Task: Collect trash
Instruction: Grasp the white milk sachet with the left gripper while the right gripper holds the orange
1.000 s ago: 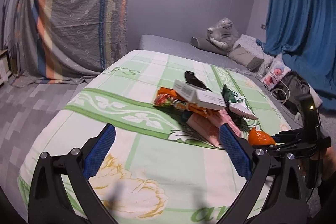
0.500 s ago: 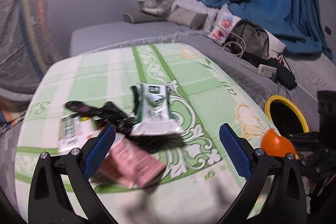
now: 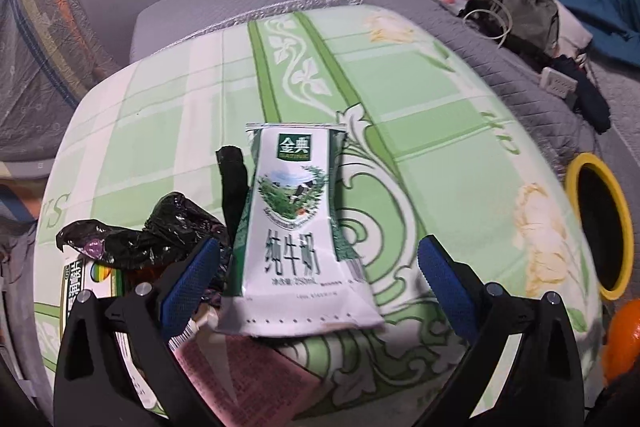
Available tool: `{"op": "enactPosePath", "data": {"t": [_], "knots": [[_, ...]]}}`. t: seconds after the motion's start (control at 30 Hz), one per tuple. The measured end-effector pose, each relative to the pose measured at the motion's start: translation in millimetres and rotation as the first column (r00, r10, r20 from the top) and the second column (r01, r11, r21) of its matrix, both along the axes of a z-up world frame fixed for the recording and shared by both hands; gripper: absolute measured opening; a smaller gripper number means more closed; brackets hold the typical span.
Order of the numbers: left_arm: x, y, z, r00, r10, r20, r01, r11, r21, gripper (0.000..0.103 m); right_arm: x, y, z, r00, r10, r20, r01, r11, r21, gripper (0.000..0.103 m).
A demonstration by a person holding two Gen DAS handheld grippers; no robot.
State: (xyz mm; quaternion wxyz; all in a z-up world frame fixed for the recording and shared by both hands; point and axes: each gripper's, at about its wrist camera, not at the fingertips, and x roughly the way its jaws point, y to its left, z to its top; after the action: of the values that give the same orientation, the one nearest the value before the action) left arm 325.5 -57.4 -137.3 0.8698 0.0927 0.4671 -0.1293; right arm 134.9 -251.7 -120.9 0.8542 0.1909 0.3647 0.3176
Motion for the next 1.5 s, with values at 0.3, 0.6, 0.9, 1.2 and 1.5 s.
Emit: {"op": "enactPosePath", "data": {"t": [0.3, 0.6, 0.9, 1.2, 1.5], "knots": [[26, 2, -25, 0.997, 0.044, -0.06, -0.039, 0.996, 0.075, 0.095, 0, -3, -4, 1.0, 0.011, -0.004, -0.011, 1.0, 0.028, 0.04], [34, 0, -36, 0.995, 0.058, -0.086, -0.051, 0.995, 0.08, 0.074, 0, -8, -5, 1.0, 0.001, -0.008, -0.001, 0.999, 0.037, 0.04], [10, 4, -9, 0.999, 0.031, -0.038, -0.031, 1.0, 0.003, 0.072, -3, -5, 1, 1.0, -0.011, -0.01, 0.012, 0.999, 0.031, 0.04], [-24, 13, 23, 0.999, -0.036, 0.037, 0.038, 0.998, -0.045, 0.055, -1, 4, -1, 0.999, -0.015, -0.038, 0.017, 0.999, 0.044, 0.039], [-30, 26, 29, 0.998, -0.042, 0.049, 0.049, 0.987, -0.15, 0.053, -10, 11, 8, 1.0, -0.017, -0.013, 0.017, 1.0, 0.02, 0.039]]}}
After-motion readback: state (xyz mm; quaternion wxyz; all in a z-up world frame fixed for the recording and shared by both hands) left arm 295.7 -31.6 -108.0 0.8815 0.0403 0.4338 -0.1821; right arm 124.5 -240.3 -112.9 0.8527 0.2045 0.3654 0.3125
